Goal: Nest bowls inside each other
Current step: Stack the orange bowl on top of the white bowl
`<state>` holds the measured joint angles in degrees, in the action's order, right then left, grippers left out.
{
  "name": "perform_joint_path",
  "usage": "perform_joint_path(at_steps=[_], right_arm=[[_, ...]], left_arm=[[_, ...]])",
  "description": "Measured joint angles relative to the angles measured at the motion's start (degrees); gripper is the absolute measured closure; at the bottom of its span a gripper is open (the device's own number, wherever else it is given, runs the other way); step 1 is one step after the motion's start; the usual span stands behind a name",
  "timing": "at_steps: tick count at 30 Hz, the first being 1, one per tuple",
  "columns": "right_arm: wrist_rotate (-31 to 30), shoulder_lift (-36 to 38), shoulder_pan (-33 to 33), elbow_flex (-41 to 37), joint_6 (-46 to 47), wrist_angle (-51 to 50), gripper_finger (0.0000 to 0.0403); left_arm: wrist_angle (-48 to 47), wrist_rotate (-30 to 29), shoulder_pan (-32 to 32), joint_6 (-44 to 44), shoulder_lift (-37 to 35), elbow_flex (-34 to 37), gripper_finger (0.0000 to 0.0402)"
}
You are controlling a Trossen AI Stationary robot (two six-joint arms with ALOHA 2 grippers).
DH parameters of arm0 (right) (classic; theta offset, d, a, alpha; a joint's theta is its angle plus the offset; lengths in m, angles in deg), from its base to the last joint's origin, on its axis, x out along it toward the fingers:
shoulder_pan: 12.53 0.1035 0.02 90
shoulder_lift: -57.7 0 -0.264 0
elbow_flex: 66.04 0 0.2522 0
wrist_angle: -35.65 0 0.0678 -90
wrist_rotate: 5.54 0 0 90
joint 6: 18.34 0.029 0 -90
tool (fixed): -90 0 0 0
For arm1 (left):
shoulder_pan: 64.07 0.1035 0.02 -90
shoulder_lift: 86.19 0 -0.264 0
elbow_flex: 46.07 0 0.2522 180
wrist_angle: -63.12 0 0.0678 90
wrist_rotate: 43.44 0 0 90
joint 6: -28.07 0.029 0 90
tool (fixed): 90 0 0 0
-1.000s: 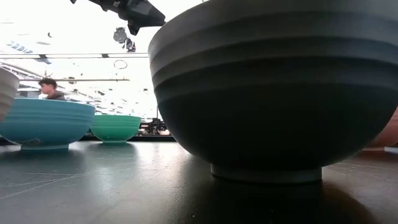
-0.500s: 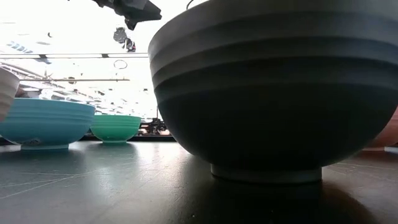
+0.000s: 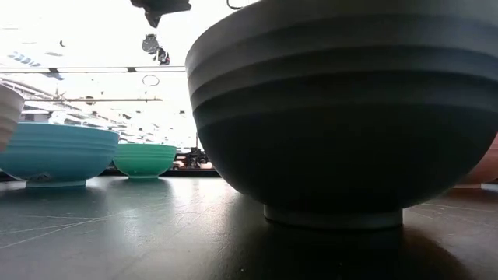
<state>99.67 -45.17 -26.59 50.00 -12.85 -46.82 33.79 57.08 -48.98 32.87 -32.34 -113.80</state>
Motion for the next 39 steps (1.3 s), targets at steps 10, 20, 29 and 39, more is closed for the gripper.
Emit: perform_joint_path(at_steps=[10,20,29,39], right_arm=[[0.05,-4.3,0.72,-0.04,-0.42,-0.75,0.0403],[-0.05,-5.8,0.68,-0.05,-1.63,0.41,0.0403],[-0.04,-6.42,0.37,-0.06,-2.24,2.17,0.0403],[0.06,-7.13,0.01,-0.07,-3.78,2.03,0.0403]], left_arm=[[-0.9,0.0,0.0,0.5,0.02,0.0,0.0293],[-1.17,0.0,0.0,0.5,0.02,0.0,0.0293],[-2.35,0.01,0.0,0.51,0.02,0.0,0.0293],[-2.3,0.02,0.0,0.88,0.02,0.0,0.0293]])
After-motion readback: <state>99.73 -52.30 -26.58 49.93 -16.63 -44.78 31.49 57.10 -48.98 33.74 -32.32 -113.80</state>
